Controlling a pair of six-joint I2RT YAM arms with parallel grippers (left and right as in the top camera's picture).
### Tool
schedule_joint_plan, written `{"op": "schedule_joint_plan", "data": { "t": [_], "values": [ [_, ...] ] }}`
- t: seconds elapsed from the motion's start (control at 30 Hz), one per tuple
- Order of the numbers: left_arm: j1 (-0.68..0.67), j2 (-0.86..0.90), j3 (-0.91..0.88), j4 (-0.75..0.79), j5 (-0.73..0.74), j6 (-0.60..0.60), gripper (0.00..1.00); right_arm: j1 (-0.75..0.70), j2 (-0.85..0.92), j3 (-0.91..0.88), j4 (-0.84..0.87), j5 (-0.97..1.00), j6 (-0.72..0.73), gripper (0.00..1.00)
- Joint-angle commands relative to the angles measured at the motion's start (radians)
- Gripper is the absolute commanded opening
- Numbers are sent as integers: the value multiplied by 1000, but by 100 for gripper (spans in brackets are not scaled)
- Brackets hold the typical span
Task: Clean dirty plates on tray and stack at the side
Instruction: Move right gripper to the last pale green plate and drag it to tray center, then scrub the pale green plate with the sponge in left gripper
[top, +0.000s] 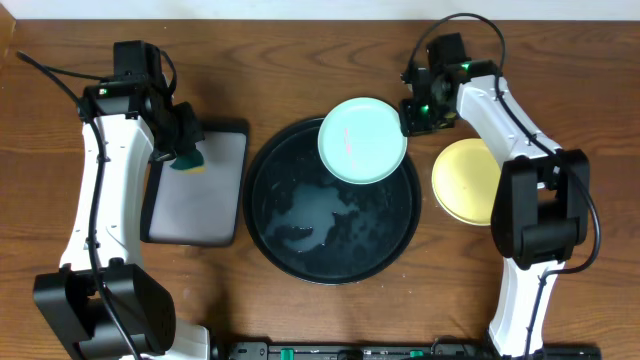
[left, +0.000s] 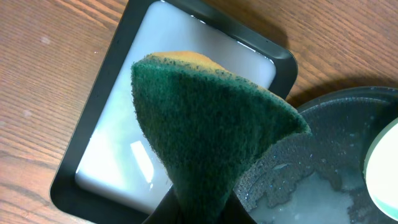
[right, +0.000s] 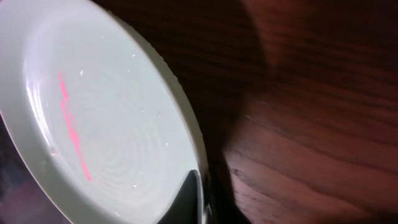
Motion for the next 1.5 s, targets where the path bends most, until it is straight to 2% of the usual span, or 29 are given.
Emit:
{"op": "schedule_joint_plan", "data": {
  "t": [0.0,0.07,0.2,0.37,0.57,0.73,0.97,1.13,1.27,1.47],
  "values": [
    [1,-16,13,1,-11,13,8,23,-3,17,3,78,23,20],
    [1,-16,12,1,-11,13,8,24,16,14,11,101,13,18],
    [1,-16,12,1,-11,13,8,24,36,14,7,64,11,1],
    [1,-16,12,0,-9,13,8,42,0,24,-19,-10,66,1],
    [1,-16,12,1,-1,13,8,129,-53,22,-98,3,385,1],
    [-2,-16,7,-4,-1,13,8,223,-40,-46,-80,55,509,1],
    [-82,-13,-34,-2,53,14,7,262,-40,-199,78,22,559,1],
    [-221,29,-39,35,52,14,7,262,-40,-260,129,1,559,1],
    [-324,112,-39,123,48,17,7,267,-40,-263,139,1,558,1],
    [-374,283,-39,233,48,16,7,268,-40,-263,143,2,554,1]
  ]
}}
